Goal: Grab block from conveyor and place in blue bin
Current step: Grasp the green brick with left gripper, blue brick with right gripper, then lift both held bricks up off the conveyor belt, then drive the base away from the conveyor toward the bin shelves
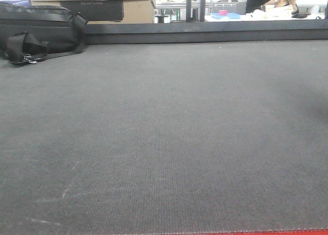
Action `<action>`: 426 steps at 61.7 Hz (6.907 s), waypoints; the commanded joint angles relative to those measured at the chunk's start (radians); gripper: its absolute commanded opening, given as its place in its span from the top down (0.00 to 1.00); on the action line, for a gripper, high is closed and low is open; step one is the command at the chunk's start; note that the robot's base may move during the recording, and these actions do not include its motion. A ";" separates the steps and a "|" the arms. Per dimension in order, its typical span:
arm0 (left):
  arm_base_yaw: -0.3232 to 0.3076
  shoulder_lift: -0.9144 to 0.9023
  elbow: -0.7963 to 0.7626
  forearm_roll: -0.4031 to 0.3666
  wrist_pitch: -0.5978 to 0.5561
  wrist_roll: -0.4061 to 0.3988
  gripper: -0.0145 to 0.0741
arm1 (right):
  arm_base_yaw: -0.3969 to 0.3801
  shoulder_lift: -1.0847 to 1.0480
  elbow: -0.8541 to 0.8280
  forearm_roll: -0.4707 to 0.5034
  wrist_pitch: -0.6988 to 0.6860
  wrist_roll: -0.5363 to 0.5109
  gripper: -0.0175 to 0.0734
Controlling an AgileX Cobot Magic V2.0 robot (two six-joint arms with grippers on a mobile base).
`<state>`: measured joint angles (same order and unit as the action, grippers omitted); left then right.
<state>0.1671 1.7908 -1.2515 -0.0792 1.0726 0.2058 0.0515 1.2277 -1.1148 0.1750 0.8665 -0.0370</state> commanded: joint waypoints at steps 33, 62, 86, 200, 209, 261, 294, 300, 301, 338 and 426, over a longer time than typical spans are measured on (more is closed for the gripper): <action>-0.005 -0.578 0.272 -0.221 -0.553 0.055 0.96 | 0.002 -0.259 0.234 0.012 -0.331 -0.018 0.99; -0.003 -1.167 0.777 -0.221 -0.921 0.055 0.96 | 0.002 -0.482 0.610 -0.083 -0.736 -0.018 0.99; -0.003 -1.482 0.796 -0.223 -0.927 0.055 0.96 | 0.002 -0.585 0.568 -0.083 -0.784 -0.018 0.99; -0.166 -1.622 0.797 -0.223 -0.859 0.055 0.96 | 0.002 -0.912 0.568 -0.083 -0.649 -0.018 0.99; -0.166 -1.622 0.797 -0.223 -0.859 0.055 0.96 | 0.002 -0.912 0.568 -0.083 -0.649 -0.018 0.99; -0.166 -1.643 0.797 -0.223 -0.859 0.055 0.96 | 0.002 -0.912 0.568 -0.083 -0.649 -0.018 0.99; -0.166 -1.643 0.797 -0.223 -0.859 0.055 0.96 | 0.002 -0.912 0.568 -0.083 -0.649 -0.018 0.99; -0.166 -1.643 0.797 -0.223 -0.859 0.055 0.96 | 0.002 -0.912 0.568 -0.083 -0.649 -0.018 0.99; -0.166 -1.643 0.797 -0.223 -0.859 0.055 0.96 | 0.002 -0.912 0.568 -0.083 -0.649 -0.018 0.99; -0.166 -1.643 0.797 -0.223 -0.859 0.055 0.96 | 0.002 -0.912 0.568 -0.083 -0.649 -0.018 0.99; -0.166 -1.643 0.797 -0.223 -0.859 0.055 0.96 | 0.002 -0.912 0.568 -0.083 -0.649 -0.018 0.99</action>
<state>0.0071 0.1517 -0.4544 -0.2944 0.2268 0.2595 0.0515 0.3159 -0.5389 0.0994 0.2327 -0.0534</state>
